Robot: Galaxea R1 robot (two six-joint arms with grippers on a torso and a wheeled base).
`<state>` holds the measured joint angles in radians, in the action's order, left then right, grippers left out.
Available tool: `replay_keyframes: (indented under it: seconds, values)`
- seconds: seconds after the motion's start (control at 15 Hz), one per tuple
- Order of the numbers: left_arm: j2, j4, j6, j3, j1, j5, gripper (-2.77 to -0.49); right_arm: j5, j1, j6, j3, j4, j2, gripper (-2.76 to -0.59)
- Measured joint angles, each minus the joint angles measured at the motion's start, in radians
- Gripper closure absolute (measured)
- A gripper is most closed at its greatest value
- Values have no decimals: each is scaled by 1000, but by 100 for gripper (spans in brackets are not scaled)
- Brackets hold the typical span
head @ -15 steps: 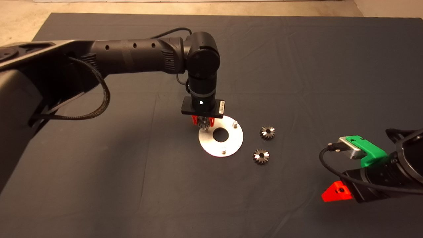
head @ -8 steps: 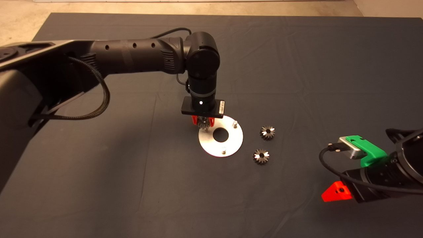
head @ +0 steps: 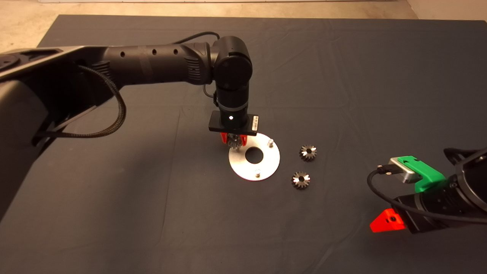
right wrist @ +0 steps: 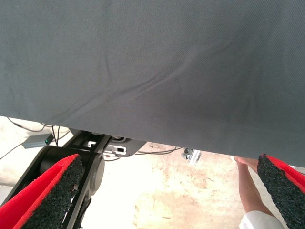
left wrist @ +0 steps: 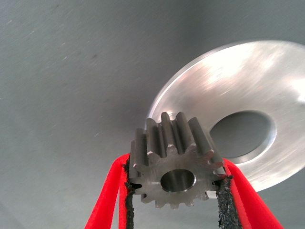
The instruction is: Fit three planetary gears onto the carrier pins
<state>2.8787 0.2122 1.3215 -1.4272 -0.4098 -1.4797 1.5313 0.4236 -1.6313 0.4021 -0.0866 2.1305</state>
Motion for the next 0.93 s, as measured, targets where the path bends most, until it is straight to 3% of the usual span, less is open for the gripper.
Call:
replay_keyframes:
  seconds: [0.07, 0.47, 0.67, 0.93]
  values:
    - [0, 2, 0, 0, 1, 10, -85, 0, 0, 0, 0, 0, 0, -273]
    - [-8, 17, 5, 23, 5, 21, -85, 0, 0, 0, 0, 0, 0, -273]
    - [-9, 18, 5, 24, 5, 18, -85, 0, 0, 0, 0, 0, 0, -273]
    - [-5, 21, 5, 24, 5, -6, -85, 0, 0, 0, 0, 0, 0, -273]
